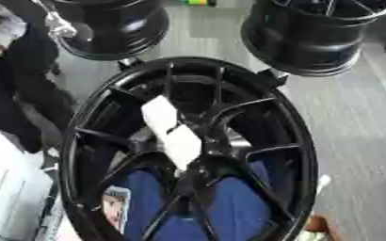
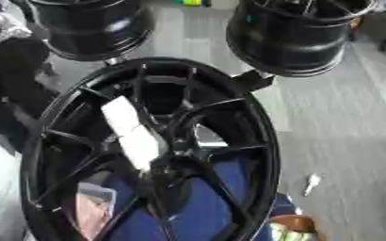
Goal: Pull the pin out of the wheel hub.
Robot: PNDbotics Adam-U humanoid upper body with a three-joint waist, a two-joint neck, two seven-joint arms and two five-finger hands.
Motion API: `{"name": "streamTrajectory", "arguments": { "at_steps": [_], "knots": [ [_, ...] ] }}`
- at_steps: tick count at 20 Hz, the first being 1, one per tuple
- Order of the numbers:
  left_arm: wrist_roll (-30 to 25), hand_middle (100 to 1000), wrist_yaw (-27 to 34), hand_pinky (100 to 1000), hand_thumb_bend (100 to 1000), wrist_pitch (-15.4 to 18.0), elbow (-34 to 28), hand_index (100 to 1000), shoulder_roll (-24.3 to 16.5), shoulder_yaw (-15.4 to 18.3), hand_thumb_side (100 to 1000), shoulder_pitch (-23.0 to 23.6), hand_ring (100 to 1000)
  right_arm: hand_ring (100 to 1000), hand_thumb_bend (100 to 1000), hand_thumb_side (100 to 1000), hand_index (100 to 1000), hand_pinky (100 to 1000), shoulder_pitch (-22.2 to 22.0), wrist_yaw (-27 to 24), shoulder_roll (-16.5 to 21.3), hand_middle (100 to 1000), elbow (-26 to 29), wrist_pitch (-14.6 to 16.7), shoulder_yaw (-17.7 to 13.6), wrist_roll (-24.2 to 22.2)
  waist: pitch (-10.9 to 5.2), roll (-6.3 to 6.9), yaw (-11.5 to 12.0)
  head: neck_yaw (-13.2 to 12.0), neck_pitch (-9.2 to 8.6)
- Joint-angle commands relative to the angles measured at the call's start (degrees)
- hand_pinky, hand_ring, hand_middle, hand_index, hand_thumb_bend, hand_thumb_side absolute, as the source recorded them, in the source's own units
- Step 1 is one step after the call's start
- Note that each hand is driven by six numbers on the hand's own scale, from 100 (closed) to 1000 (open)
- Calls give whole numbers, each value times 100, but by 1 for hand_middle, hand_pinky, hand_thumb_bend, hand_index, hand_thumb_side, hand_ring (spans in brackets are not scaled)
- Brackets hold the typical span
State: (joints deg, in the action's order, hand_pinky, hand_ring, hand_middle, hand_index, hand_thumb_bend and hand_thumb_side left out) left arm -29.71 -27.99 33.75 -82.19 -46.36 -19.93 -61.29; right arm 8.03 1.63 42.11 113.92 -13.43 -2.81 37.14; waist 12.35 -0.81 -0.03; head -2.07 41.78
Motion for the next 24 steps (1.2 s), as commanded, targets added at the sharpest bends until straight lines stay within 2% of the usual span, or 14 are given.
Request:
{"name": "streamTrajectory", "arguments": {
  "at_steps": [1, 10, 14, 21, 23, 24],
  "knots": [
    [-394, 661, 25, 759, 529, 364, -18, 768, -58, 12, 112, -175, 731, 724, 100, 476, 716, 862, 42, 29, 200, 692, 67, -20, -54, 11, -107, -7, 2, 8, 15],
    [-527, 664, 96, 760, 525, 420, -23, 774, 38, -105, 144, -266, 732, 723, 100, 483, 714, 861, 39, 6, 190, 691, 67, -34, -34, 9, -109, -19, 16, 1, -51],
    [-829, 684, 314, 762, 525, 490, -27, 799, 130, -408, 230, -366, 740, 722, 100, 479, 714, 861, 51, -1, 203, 691, 67, -32, -26, 7, -112, -23, 13, 35, -81],
    [-1670, 723, 837, 770, 536, 458, 82, 829, 280, -981, 338, -585, 761, 721, 100, 501, 713, 861, 56, -20, 197, 690, 67, -16, -12, 11, -102, -10, -5, 58, -144],
    [-1914, 725, 970, 771, 568, 415, 127, 833, 324, -1134, 363, -648, 764, 721, 100, 497, 713, 860, 58, -31, 198, 690, 67, -14, -2, 9, -98, -8, -9, 69, -154],
    [-2020, 725, 1035, 771, 540, 389, 153, 833, 349, -1194, 353, -681, 764, 721, 100, 508, 712, 860, 56, -36, 197, 690, 67, -14, 3, 8, -98, -8, -9, 74, -155]
  ]
}}
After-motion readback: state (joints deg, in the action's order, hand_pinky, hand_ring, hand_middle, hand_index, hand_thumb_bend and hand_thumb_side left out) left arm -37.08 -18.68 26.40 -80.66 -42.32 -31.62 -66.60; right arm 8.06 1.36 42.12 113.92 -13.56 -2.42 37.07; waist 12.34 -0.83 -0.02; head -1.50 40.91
